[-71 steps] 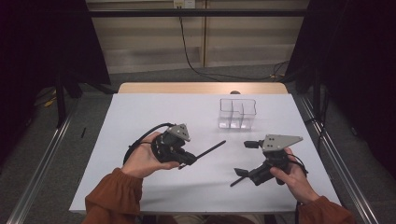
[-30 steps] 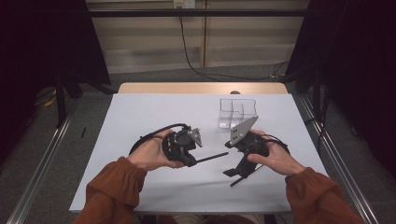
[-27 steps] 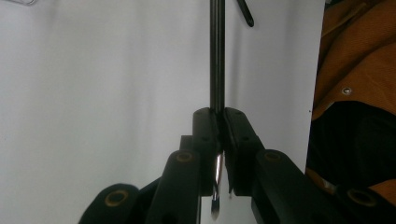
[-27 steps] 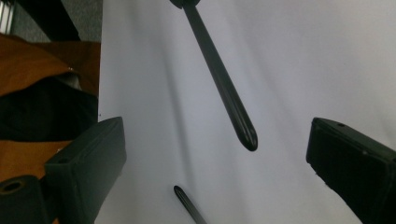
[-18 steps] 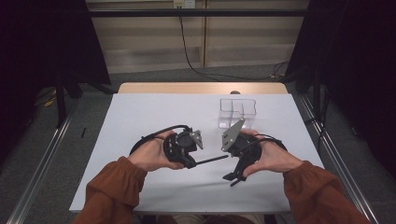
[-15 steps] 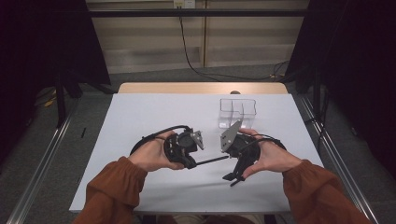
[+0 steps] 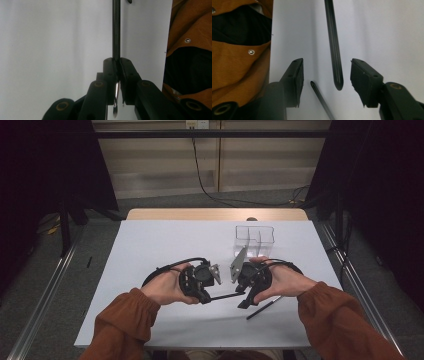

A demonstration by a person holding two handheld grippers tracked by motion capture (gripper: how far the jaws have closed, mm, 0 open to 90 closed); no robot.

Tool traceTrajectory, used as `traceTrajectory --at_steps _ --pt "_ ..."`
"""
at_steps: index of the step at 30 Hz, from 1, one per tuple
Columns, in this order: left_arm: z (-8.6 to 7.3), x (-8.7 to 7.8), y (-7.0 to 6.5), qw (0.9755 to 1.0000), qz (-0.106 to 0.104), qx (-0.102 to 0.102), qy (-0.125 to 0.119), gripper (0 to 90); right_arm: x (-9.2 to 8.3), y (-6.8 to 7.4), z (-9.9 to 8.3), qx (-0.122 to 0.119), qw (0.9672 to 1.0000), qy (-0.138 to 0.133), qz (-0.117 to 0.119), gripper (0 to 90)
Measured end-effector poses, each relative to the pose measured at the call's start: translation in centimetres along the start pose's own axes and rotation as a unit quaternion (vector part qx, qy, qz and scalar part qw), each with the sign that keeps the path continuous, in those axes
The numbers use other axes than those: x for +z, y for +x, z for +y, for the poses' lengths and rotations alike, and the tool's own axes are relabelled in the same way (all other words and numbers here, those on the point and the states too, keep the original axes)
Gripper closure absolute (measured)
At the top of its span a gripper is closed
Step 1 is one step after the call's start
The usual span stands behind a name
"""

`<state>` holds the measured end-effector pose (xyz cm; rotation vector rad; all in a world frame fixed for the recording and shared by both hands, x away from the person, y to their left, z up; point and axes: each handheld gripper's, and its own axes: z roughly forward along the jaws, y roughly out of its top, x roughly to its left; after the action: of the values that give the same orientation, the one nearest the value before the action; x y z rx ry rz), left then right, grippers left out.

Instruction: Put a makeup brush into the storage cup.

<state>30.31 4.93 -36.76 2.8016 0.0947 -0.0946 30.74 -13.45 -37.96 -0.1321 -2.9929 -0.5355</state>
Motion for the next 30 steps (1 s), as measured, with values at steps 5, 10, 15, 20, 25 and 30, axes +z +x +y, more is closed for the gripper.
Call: traceTrajectory --at_steps 5,10,15,20,25,30 --pt "-0.1 0.19 0.02 1.0 -0.006 0.002 0.007 84.0 0.27 -0.25 0.05 -0.003 1.0 0.005 -0.002 51.9" --pt "-0.07 0.43 0.18 1.0 -0.001 -0.004 0.001 83.9 0.29 -0.38 -0.02 -0.011 0.9999 0.007 -0.003 63.2" --pt "0.1 0.69 0.18 1.0 -0.003 -0.002 0.0 84.0 0.34 -0.54 -0.07 -0.014 0.9999 0.008 -0.005 67.2" --pt "0.12 0.7 0.22 1.0 -0.004 0.003 0.004 83.9 0.47 -0.63 0.0 -0.014 0.9998 0.011 -0.007 71.4" --pt "0.04 0.77 0.23 1.0 -0.005 0.004 0.002 83.9 0.63 -0.68 0.08 -0.019 0.9998 0.008 -0.001 76.5" --pt "-0.06 0.85 0.18 1.0 -0.005 0.006 -0.001 84.0 0.82 -0.63 0.21 -0.021 0.9997 0.009 0.009 80.8"
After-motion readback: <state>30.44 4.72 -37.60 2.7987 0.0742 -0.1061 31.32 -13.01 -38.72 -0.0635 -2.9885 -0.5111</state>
